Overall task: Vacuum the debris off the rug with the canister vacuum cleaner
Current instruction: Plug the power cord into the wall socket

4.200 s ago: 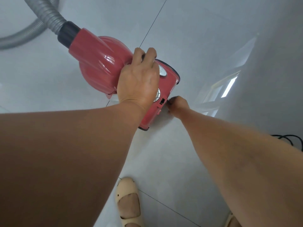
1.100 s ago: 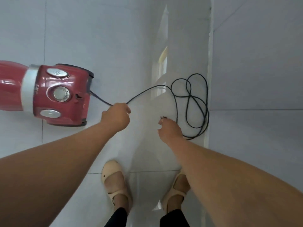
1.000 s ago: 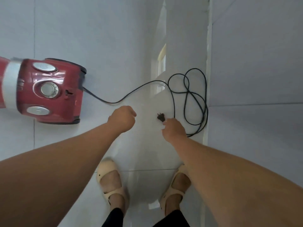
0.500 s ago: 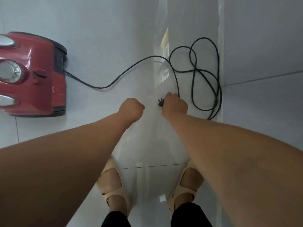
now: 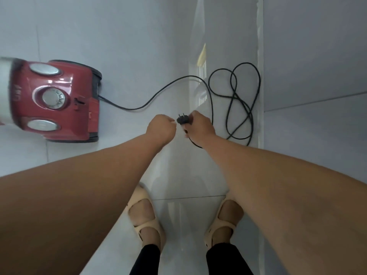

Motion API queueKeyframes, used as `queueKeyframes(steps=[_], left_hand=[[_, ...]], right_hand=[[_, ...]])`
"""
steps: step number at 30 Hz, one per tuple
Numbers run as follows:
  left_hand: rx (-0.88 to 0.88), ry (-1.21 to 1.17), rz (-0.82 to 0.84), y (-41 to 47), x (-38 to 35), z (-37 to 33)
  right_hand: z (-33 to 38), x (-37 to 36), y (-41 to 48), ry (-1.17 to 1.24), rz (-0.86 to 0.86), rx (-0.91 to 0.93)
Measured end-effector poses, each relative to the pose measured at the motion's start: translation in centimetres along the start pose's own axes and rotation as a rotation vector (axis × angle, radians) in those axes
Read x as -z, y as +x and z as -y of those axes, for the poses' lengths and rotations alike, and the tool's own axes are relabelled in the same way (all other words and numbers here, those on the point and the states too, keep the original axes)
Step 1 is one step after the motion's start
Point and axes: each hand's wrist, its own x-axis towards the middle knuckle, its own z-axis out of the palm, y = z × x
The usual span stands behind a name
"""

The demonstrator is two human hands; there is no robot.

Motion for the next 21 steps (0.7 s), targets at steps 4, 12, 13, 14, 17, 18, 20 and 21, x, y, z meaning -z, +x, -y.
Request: queueKeyframes(steps=[4,12,13,14,17,18,20,21], left_hand=[[0.003,-0.035,-0.010,-4.1,2.9,-2.5],[0.047,-0.155,-0.024,-14.0,8.2,-7.5],[0.041,-0.168,-0.018,-15.6,9.1,-8.3],[0.032,-0.179,-0.010,-17.0,9.9,-9.0],[-0.007,-0.219,-0.002,-21.0,12.4,-11.5],[-0.015,-0.233,-0.009,-22.0,13.1,-12.3],[-0.045,-0.242,-0.016,-24.4,15.0,-14.2],[-0.053,-0.248,-0.018,-25.0,15.5,-14.7]], right_hand=[[3.2,2.3,-4.0,0.160,0.100,0.006],[8.0,7.8,-13.2,0.237,0.087,0.039],[9.1,9.1,-14.8,0.247,0.089,0.049],[10.0,10.1,-16.1,0.259,0.093,0.056],[13.3,13.5,-19.5,0.296,0.091,0.090],[14.4,14.5,-20.4,0.311,0.094,0.095],[16.8,16.8,-22.7,0.336,0.095,0.132],[17.5,17.3,-23.1,0.331,0.095,0.142]])
